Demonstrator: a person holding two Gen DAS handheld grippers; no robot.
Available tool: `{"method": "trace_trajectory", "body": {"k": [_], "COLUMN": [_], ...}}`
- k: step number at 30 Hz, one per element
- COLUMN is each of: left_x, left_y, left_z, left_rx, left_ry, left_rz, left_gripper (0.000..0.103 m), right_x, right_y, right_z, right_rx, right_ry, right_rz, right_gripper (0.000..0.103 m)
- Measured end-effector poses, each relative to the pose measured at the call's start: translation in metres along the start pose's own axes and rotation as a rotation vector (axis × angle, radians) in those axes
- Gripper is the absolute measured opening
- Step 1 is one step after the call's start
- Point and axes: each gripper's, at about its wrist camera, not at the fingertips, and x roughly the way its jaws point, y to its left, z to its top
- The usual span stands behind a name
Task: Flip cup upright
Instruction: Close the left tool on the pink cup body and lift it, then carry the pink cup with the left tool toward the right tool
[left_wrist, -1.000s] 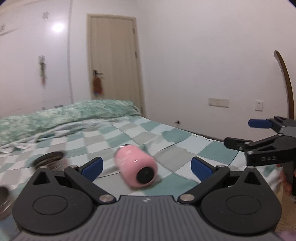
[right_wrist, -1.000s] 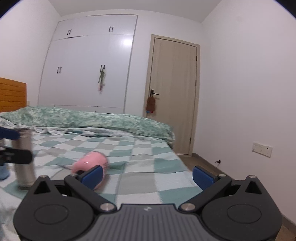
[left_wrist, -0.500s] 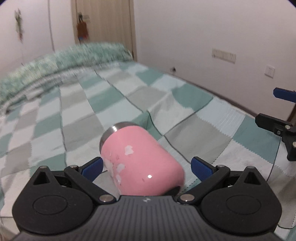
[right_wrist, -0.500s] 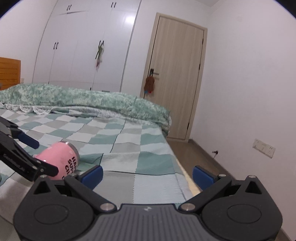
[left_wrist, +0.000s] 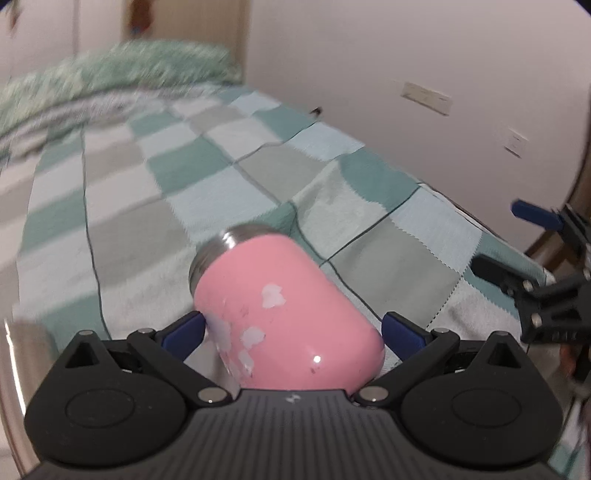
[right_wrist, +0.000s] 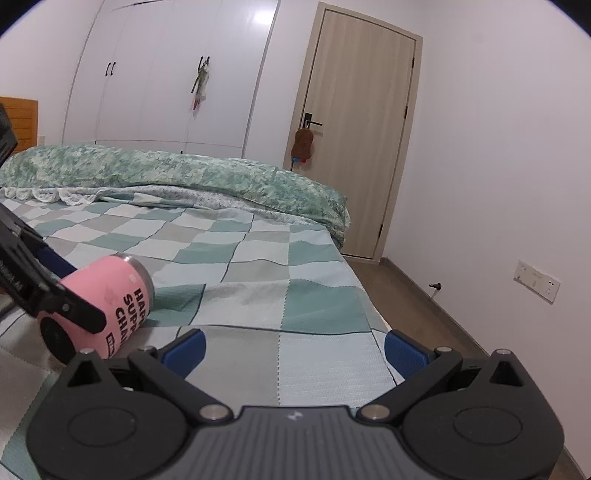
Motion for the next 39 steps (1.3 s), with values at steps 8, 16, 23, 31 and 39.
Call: {"method": "trace_trajectory", "body": {"k": [8,16,23,31,39], "left_x": [0.035,0.025,-0.008,-0.054,-0.130], "left_y": [0.001,-0.014,-0.035,-0.068,-0.113], "left_z": [0.017,0.009,-0.001,-0.034,-0.085], "left_rx": [-0.178,-0.168,-0.179,-0.220,-0.170], "left_ry": [0.184,0.165,0.083,0.017,-0.142], "left_rz": [0.086,0.162,0.163,0.149,0.182], "left_gripper": [0.099,0.092,0.090,0.088,0.085], "right_x": [-0.009,-0.034,-0.085,-0.150,-0.208], "right_y": [-0.007,-0.018,-0.022,-0.023,-0.015], "right_z": [0.003,0.008,0.015,0.014,0.006], "right_rx": [0.038,0.084,0.113,0.137,0.146], "right_ry": [-0.027,-0.035,-0.073,-0.099,-0.114], "right_rz": [0.038,0.088,0.132,0.174,0.221], "right_gripper": [0.103,0.103,0.103,0.103,0.103]}}
